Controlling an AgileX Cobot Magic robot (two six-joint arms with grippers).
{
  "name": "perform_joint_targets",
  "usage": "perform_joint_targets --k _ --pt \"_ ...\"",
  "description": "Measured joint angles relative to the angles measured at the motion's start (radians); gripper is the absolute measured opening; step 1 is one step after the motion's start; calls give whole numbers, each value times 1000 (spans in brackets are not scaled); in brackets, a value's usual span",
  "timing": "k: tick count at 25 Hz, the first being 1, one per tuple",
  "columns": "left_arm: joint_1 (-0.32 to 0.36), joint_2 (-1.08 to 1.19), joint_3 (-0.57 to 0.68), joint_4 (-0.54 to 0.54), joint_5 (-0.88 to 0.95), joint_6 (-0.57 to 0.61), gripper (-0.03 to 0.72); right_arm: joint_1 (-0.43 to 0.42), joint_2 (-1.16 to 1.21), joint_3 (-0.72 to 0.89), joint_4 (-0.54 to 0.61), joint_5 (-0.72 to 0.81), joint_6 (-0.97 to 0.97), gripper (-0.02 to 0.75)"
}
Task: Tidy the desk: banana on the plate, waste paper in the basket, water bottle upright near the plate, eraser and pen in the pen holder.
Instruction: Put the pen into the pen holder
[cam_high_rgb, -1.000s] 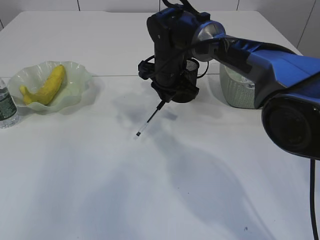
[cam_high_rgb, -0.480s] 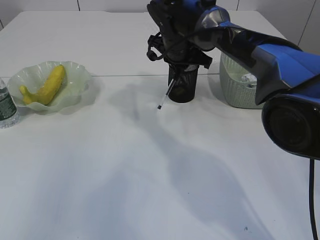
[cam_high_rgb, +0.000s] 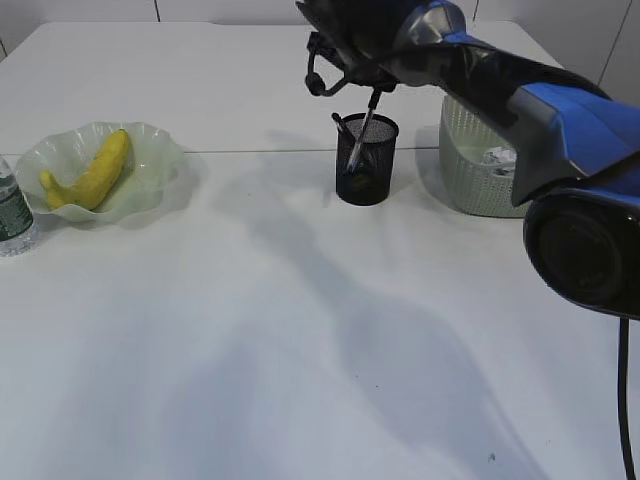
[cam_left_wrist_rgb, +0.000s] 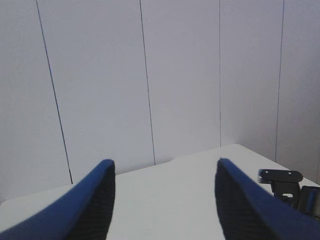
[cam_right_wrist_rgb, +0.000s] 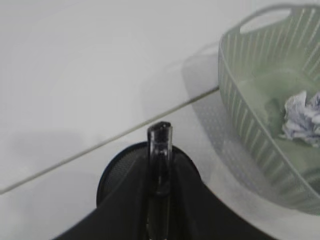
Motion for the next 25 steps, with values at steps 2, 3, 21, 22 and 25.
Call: perform_joint_targets --k 2,3,21,22,25 --pt "0 0 0 0 0 0 442 0 0 -16 -41 -19 -6 99" --pt "0 2 0 0 0 0 442 0 0 -22 -57 -34 -8 99" --pt "0 25 0 0 25 0 442 -2 0 -28 -414 -260 -10 98" --pt "0 25 0 0 25 0 442 -4 2 -28 -418 -262 -10 98" --pt "0 25 0 0 26 0 442 -8 13 -29 -446 -272 -18 98"
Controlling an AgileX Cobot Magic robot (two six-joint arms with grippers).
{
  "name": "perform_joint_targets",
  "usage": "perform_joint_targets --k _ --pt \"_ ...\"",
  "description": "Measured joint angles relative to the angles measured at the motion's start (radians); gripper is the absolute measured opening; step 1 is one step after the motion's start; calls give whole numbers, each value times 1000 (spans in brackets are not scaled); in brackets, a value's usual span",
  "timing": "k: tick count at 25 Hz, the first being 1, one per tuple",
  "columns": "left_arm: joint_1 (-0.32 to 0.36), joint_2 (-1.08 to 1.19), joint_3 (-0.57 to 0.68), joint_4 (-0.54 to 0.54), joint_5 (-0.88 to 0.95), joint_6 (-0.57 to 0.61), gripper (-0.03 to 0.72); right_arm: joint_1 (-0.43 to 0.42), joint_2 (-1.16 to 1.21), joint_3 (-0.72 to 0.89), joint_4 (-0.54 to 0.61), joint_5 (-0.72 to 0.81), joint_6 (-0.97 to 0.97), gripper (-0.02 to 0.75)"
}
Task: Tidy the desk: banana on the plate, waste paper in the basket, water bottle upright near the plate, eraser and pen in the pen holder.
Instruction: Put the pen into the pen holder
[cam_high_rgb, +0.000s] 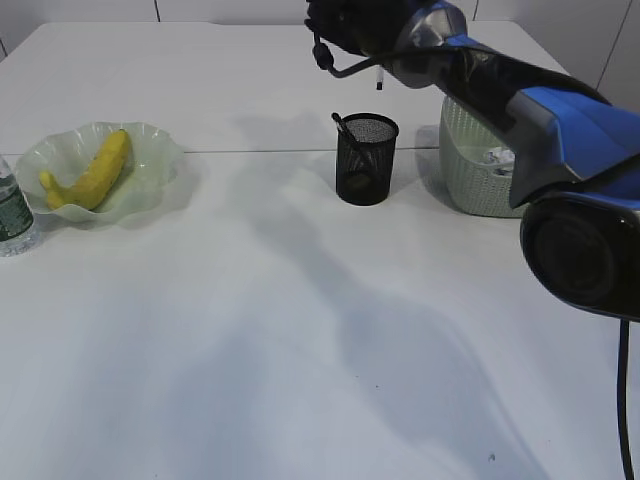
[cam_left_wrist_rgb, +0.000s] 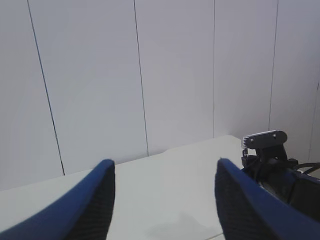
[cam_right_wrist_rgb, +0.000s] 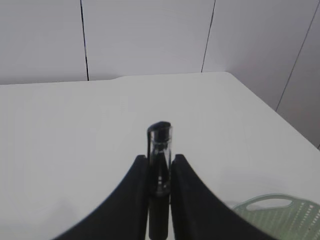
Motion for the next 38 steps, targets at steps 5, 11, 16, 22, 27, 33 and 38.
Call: perform_joint_targets --k 5,11,16,22,27,33,38 --pt "0 0 0 0 2 0 442 -2 42 0 -39 -38 -64 98" --pt "0 0 0 0 2 0 442 -2 72 0 -61 -55 -93 98" --pt "0 0 0 0 -20 0 442 -2 97 0 -59 -58 -94 98" --pt "0 1 0 0 -26 0 442 -2 108 0 -55 -58 -53 98" --pt "0 1 0 0 -26 0 442 -7 132 0 -51 -56 -35 98" --pt "0 1 0 0 -26 0 442 -7 164 0 -35 -56 -32 98" --pt "0 1 0 0 -28 0 442 -7 177 0 -33 -56 -20 98"
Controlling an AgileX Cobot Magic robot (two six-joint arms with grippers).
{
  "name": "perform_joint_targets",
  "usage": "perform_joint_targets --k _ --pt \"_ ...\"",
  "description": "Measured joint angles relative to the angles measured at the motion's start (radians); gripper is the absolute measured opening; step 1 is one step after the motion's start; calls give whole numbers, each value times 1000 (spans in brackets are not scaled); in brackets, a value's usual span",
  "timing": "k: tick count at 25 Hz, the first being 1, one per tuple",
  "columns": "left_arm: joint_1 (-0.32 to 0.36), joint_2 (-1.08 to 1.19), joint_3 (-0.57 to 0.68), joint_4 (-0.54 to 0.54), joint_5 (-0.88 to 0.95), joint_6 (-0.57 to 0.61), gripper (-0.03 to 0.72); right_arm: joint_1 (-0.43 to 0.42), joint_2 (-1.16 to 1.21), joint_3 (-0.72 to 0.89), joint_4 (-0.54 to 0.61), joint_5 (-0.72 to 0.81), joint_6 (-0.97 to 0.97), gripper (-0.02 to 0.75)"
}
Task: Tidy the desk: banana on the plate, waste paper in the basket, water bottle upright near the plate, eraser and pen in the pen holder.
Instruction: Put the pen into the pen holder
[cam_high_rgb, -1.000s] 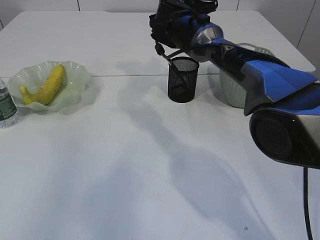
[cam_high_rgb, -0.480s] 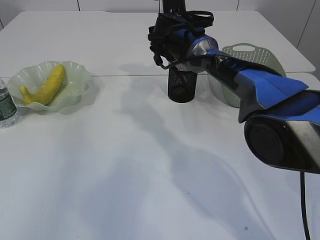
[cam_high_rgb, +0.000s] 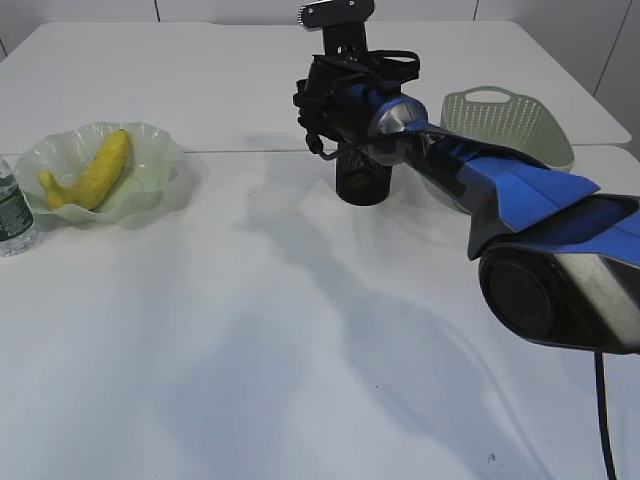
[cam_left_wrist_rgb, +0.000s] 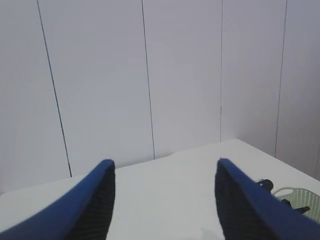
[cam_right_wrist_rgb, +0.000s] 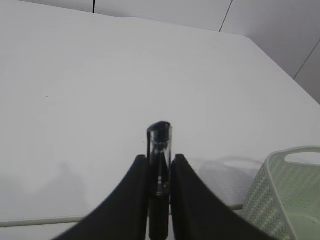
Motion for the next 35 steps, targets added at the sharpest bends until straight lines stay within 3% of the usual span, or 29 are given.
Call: perform_joint_targets --k 25,35 --pt "0 10 0 -23 -2 0 442 -20 2 0 14 -56 22 99" --pt "0 10 0 -26 -2 0 442 -20 2 0 15 -103 23 144"
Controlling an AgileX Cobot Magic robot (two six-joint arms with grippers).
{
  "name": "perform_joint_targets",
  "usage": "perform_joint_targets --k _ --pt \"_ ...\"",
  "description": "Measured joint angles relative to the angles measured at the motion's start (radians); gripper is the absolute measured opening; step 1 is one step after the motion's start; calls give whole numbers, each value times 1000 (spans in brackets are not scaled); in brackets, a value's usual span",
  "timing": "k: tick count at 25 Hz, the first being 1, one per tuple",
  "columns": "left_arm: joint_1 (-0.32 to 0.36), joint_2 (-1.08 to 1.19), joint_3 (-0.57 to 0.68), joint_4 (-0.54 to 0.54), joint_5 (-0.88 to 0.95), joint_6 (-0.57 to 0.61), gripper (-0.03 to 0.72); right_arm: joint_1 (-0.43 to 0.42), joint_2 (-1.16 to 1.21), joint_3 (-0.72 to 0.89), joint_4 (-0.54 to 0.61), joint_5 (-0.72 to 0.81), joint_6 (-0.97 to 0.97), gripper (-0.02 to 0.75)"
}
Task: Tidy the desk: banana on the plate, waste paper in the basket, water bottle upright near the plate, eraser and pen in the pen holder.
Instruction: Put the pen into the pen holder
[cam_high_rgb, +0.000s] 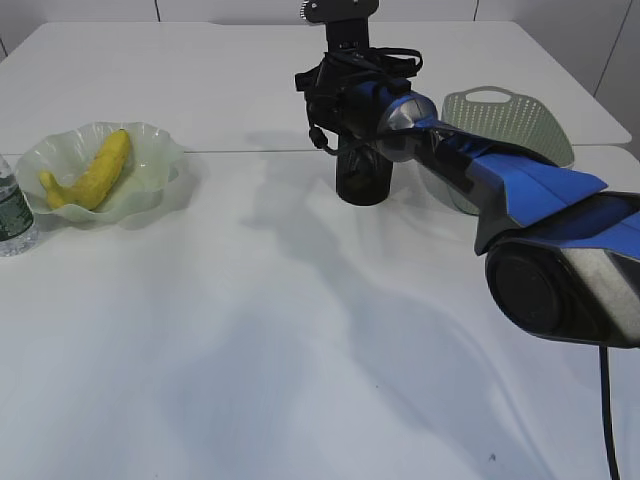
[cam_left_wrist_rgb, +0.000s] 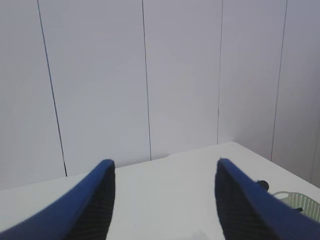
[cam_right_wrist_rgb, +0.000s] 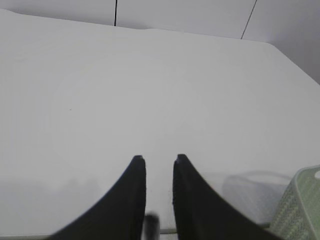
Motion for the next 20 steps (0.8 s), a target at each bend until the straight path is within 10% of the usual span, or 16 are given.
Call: perform_joint_targets --k 20 --pt "0 6 0 0 -33 0 442 -20 -5 -86 -32 0 4 181"
